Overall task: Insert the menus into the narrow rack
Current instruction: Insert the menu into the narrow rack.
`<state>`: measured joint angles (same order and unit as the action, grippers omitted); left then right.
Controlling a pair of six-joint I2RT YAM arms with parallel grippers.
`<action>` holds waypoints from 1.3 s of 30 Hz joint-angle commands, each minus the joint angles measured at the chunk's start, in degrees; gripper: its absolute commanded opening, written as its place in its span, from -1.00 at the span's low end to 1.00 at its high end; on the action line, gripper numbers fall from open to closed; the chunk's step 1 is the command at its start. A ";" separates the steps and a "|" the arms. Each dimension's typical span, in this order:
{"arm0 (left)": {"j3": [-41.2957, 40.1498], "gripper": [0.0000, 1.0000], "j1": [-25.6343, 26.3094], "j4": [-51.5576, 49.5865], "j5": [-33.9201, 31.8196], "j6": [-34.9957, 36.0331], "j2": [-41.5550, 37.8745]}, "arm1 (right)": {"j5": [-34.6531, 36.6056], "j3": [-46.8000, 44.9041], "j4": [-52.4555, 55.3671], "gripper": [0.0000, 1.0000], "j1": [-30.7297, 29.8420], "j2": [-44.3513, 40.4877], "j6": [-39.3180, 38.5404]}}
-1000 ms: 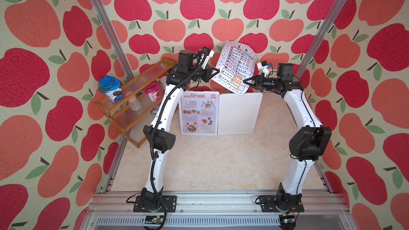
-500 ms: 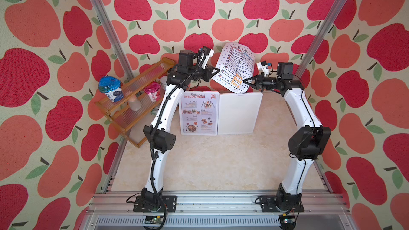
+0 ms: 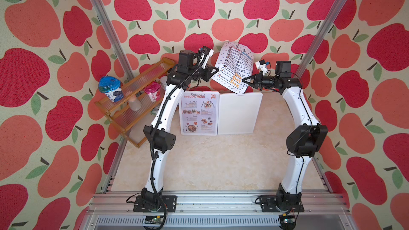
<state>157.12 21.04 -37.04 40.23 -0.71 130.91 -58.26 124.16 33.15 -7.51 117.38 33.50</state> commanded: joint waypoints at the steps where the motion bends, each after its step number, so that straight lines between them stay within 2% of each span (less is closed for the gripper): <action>1: 1.87 -1.00 -0.38 -0.84 -1.38 1.46 -1.78 | 0.75 2.48 2.68 -1.00 -0.80 1.29 -2.23; 39: 1.49 -1.00 -1.57 -5.32 -1.12 3.72 -3.72 | 2.00 4.13 6.02 -1.00 -2.22 2.65 -5.54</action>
<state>157.12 20.01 -41.54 39.38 2.04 129.64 -56.82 126.52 37.45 -9.39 118.54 29.56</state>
